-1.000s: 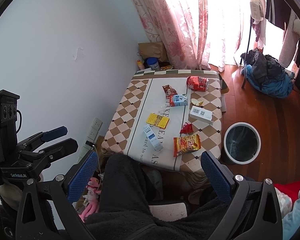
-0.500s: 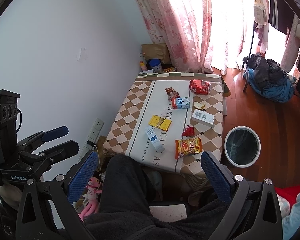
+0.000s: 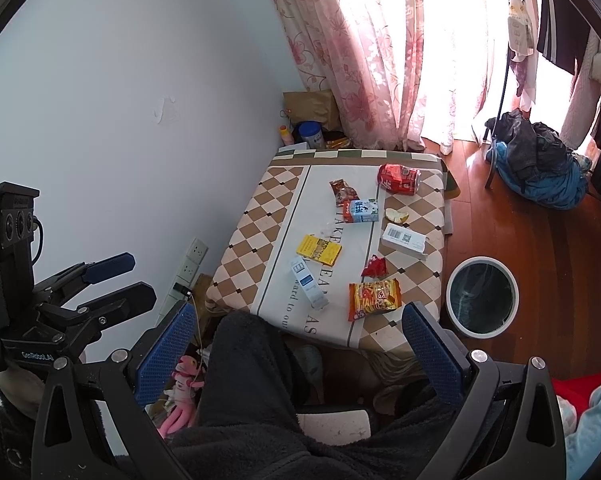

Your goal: Collect trash

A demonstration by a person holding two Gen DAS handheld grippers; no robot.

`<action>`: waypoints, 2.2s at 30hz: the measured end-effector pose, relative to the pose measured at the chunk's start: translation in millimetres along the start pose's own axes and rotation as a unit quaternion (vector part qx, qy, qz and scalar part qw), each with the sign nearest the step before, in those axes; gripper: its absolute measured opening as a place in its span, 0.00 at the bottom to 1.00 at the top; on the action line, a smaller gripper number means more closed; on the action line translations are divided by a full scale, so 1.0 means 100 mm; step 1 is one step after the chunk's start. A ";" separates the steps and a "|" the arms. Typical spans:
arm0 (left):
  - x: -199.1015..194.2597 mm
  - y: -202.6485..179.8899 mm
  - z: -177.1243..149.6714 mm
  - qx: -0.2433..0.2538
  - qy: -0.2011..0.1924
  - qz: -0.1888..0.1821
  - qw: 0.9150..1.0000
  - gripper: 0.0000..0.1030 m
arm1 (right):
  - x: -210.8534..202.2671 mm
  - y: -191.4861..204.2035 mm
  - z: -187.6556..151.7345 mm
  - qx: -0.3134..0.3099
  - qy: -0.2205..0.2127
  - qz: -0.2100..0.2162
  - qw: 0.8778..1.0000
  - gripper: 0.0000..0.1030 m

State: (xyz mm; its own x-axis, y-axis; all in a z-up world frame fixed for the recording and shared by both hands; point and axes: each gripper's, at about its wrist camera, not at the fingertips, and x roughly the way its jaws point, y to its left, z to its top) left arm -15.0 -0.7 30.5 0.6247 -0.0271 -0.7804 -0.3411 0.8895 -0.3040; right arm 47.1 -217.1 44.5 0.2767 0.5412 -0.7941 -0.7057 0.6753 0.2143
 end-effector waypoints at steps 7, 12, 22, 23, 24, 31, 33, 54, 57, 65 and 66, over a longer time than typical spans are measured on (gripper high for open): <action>-0.04 0.01 0.05 0.001 -0.003 0.004 1.000 1.00 | -0.02 0.00 0.01 -0.005 -0.003 0.000 1.000 1.00; -0.06 0.02 0.07 0.005 -0.005 0.009 1.000 1.00 | -0.02 0.00 0.02 -0.006 -0.002 0.000 1.000 1.00; 0.55 0.29 0.07 -0.023 -0.004 0.110 0.994 1.00 | 0.22 -0.22 0.06 0.024 0.000 -0.009 1.000 1.00; 0.67 0.35 0.06 -0.029 0.000 0.127 0.991 1.00 | 0.33 -0.30 0.05 0.033 0.004 -0.018 0.999 1.00; 0.84 0.46 0.05 -0.037 0.010 0.147 0.988 1.00 | 0.43 -0.37 0.07 0.041 0.006 -0.022 0.999 1.00; 2.17 1.02 -0.23 -0.120 0.117 0.185 0.968 1.00 | 1.81 -1.24 -0.17 0.191 0.083 -0.045 0.977 1.00; 2.51 1.14 -0.34 -0.148 0.145 0.186 0.961 1.00 | 2.29 -1.49 -0.35 0.248 0.117 -0.045 0.961 1.00; 3.84 1.37 -0.65 -0.227 0.233 0.162 0.932 0.40 | 3.95 -1.70 -0.59 0.294 0.183 -0.143 0.927 0.70; 3.77 1.17 -0.71 -0.152 0.224 0.193 0.943 0.36 | 4.01 -1.57 -0.58 0.250 0.187 -0.180 0.933 0.62; 3.64 0.59 -0.90 -0.017 0.191 0.264 0.945 0.32 | 3.92 -1.45 -0.65 0.166 0.169 -0.191 0.953 0.02; 3.60 0.53 -0.92 -0.010 0.186 0.270 0.945 0.32 | 3.88 -1.46 -0.67 0.160 0.165 -0.187 0.955 0.02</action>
State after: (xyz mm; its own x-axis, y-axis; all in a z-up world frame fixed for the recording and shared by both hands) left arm 127.4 -5.5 -317.0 0.0670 0.2656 -0.9618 -0.5556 0.8106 0.1851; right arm 214.1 -139.6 -333.1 0.2115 0.0811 -0.9740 -0.3475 0.9377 0.0026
